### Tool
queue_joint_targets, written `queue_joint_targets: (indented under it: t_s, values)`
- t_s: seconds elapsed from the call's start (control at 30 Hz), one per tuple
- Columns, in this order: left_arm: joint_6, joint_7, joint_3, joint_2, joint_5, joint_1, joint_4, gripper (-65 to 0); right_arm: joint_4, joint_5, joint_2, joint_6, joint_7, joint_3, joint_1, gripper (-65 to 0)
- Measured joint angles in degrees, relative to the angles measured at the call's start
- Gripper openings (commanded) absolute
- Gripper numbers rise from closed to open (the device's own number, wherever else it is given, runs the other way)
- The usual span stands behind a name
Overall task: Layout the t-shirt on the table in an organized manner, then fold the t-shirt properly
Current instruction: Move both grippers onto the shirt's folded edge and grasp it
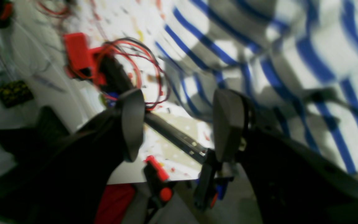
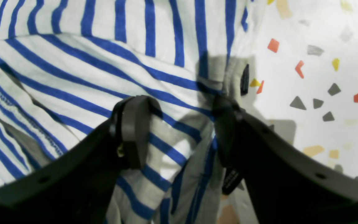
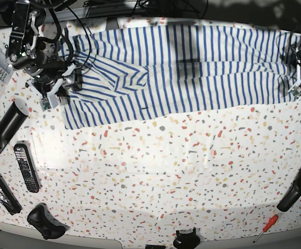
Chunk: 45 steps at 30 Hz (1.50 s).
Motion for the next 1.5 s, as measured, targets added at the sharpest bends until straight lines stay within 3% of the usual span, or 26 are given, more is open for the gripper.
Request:
queue_joint_targets:
  t_s: [0.1,0.17,0.37,0.5,0.6,0.77,0.9,1.17,1.3,1.37,1.5]
  values:
    - [-0.3,5.2,0.0,0.0,-0.7,0.0,4.4,-32.8,0.9,-0.8,0.7,-1.8,-1.0,1.4,0.0,-33.4]
    - [-0.2,5.6,0.0,0.0,-0.5,0.0,6.2,-32.8,1.8,-1.3,0.8,-2.1,-1.7,3.1,0.0,-33.4]
    - [5.1,-9.6,0.0,0.1,-1.2,0.0,6.7,-32.8,6.3,-1.3,0.7,-2.1,-1.9,6.1,-0.1,-33.4]
    - [5.1,-13.3,-0.1,6.5,-4.6,-2.4,6.6,-32.8,8.6,-1.2,0.7,-2.1,-1.9,7.8,-0.1,-33.4]
    - [3.9,-14.8,-0.1,11.9,-6.0,-5.1,5.8,-32.8,9.9,3.3,0.7,-2.1,-1.9,9.1,-0.1,-33.4]
    - [3.1,-13.2,-0.1,17.0,-6.6,-6.5,-2.8,-32.8,10.4,8.1,0.7,-2.1,-1.9,9.0,-0.1,-33.4]
    - [3.4,-7.4,-0.1,17.0,-6.7,-5.4,-6.6,-32.8,10.4,8.3,0.7,-1.4,-2.0,9.1,-0.1,-33.4]
    - [3.0,-7.3,-0.1,16.5,-6.5,0.0,8.7,-32.8,10.4,8.5,0.7,-1.0,-1.9,9.1,-0.1,-33.4]
    - [3.5,-10.2,-0.1,17.2,-6.2,0.5,8.0,-32.8,10.4,11.4,0.7,-1.0,-2.0,9.1,-0.1,-33.4]
    - [3.8,-10.6,-0.2,18.2,-6.0,0.3,6.2,-32.8,10.4,14.0,0.7,0.3,-1.9,9.0,-0.1,-33.4]
    - [3.9,-11.1,-0.2,22.0,-6.0,-1.5,1.6,-32.8,10.4,16.6,0.5,6.8,-1.9,9.0,-0.1,-33.4]
